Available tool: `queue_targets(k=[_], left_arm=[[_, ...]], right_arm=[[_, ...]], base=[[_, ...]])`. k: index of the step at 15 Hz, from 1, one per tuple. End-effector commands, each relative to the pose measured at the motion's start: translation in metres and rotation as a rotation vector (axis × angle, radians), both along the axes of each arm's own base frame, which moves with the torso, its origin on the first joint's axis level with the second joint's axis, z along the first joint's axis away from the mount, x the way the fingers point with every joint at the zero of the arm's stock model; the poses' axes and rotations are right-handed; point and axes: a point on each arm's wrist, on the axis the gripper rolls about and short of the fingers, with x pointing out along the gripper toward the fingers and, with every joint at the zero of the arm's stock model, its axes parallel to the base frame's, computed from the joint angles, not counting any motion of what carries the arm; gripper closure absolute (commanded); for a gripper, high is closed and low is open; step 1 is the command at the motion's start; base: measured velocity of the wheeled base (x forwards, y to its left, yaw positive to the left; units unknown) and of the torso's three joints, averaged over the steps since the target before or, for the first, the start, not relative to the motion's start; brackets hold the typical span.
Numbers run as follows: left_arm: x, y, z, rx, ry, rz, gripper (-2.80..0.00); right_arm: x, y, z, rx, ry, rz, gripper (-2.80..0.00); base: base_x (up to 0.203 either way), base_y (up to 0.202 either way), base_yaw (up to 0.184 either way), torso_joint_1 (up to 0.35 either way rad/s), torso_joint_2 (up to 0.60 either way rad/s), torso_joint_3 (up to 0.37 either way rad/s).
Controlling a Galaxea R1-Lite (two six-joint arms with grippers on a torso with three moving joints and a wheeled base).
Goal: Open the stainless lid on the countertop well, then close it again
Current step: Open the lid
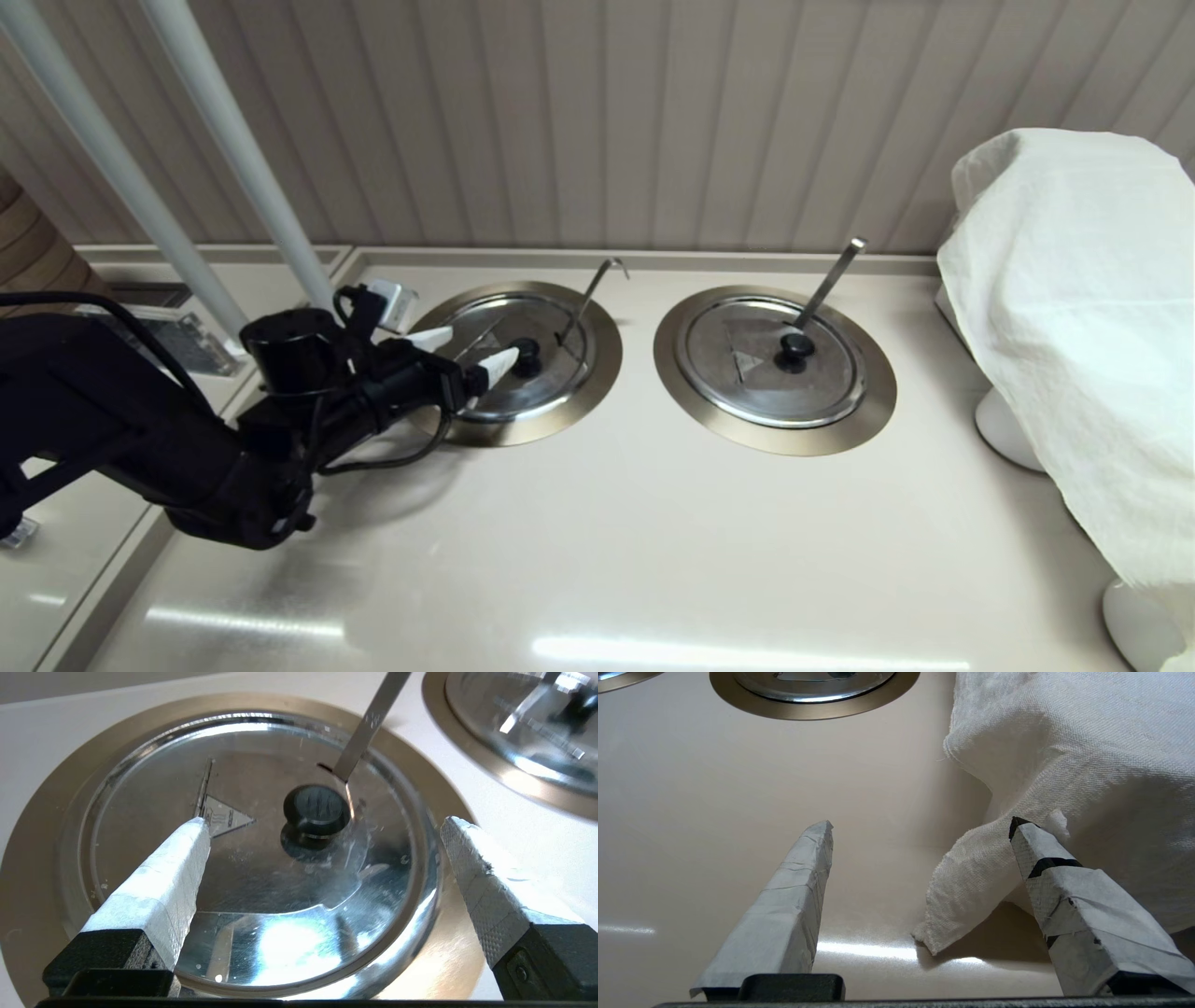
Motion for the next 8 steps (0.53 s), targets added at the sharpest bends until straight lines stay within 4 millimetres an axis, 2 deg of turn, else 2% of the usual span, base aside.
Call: queue_targets(k=[1,4,8], left_arm=[[0.01,-0.003,-0.024,0.053,0.025,-0.002,-2.8],[0.024,-0.008,-0.037,0.074,-0.022,0.069,-2.8],[0.03,-0.019,-0.044,0.074,-0.062,0.092,-2.8]], right_arm=[[0.0,0.0,0.0,-0.001,-0.001,0.0,-2.8],[0.0,0.0,0.0,-0.001,-0.001,0.0,-2.8],[0.0,0.0,0.0,0.0,-0.001,0.0,-2.8]], base=[[0.0,0.0,0.0,0.0,0.0,0.0],[0.0,0.0,0.0,0.0,0.0,0.0],[0.0,0.0,0.0,0.0,0.0,0.0]])
